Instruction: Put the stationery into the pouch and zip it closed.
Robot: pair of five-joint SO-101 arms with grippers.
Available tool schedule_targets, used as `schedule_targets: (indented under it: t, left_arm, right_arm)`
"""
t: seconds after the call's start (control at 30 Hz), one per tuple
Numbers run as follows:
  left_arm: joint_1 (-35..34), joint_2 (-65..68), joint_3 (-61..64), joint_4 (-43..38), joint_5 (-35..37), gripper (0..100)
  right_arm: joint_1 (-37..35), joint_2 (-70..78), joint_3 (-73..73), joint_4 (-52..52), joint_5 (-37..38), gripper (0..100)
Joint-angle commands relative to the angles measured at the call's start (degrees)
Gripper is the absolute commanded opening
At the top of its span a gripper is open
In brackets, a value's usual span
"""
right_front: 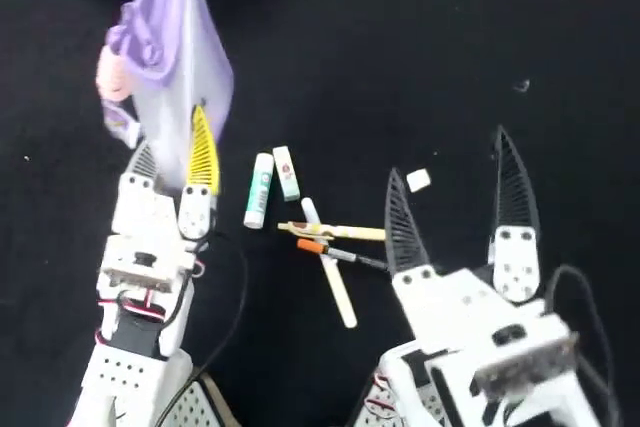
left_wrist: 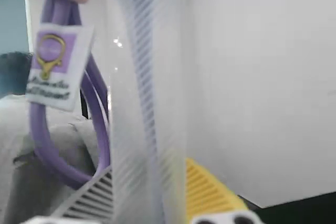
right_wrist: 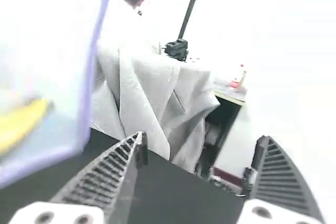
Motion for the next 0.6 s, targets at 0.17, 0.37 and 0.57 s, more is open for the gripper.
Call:
schedule_targets:
  t: [0.17,0.37,0.57]
  left_arm:
    - [4.26,-0.53,1.27,6.24,0.00,3]
    - [6.90,-0.62,1.27,5.89,-0.53,3]
    - [11.12,-0.53,1.27,6.07,-0.53,3]
  right_arm:
    - [-1.85,24.57,-19.82,0.79,-7.03,32.8]
    - [-6.42,36.79,-25.45,0.70,-24.88,32.8]
    - [-10.81,44.26,-29.23,0.70,-28.92,32.8]
